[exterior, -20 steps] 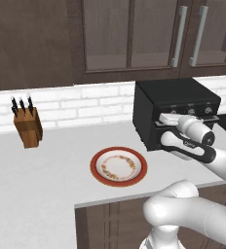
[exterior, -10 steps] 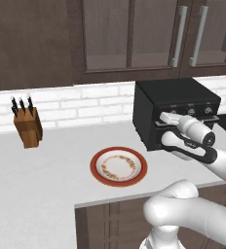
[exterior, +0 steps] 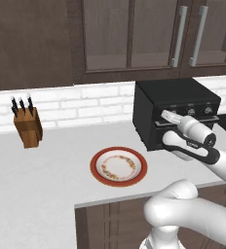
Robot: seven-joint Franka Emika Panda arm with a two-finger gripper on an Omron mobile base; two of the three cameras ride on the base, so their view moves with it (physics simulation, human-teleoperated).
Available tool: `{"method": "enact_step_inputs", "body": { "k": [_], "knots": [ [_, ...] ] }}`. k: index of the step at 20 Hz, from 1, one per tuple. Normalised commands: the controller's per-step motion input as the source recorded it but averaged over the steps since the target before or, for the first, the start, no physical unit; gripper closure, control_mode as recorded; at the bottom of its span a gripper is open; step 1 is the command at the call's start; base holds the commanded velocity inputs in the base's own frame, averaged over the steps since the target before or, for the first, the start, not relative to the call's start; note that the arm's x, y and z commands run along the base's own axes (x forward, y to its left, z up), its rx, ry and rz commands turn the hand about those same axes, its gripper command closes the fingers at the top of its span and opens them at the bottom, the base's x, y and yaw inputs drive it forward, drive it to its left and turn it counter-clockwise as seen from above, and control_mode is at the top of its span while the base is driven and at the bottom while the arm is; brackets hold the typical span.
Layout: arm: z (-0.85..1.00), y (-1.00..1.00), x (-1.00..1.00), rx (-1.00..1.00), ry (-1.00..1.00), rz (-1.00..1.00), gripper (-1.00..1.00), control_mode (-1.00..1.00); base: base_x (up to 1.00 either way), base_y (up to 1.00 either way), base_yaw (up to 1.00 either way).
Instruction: Pick up the kebab skewer and baguette bread, and place them inside the toaster oven. Close the toaster oven door and start by setting the timer.
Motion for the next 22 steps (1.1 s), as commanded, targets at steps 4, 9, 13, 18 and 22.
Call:
{"method": "enact_step_inputs", "body": {
  "k": [4, 9, 13, 18, 22],
  "knots": [
    [0.00, 0.00, 0.00, 0.14, -0.03, 0.00, 1.00, -1.00, 0.00, 0.00, 0.00],
    [0.00, 0.00, 0.00, 0.14, -0.05, 0.00, 1.00, -1.00, 0.00, 0.00, 0.00],
    [0.00, 0.00, 0.00, 0.17, -0.07, 0.00, 1.00, -1.00, 0.00, 0.00, 0.00],
    [-0.01, 0.00, 0.00, 0.18, -0.10, 0.00, 1.00, -1.00, 0.00, 0.00, 0.00],
    [-0.03, 0.01, 0.00, 0.17, -0.08, 0.00, 1.00, -1.00, 0.00, 0.00, 0.00]
  ]
}}
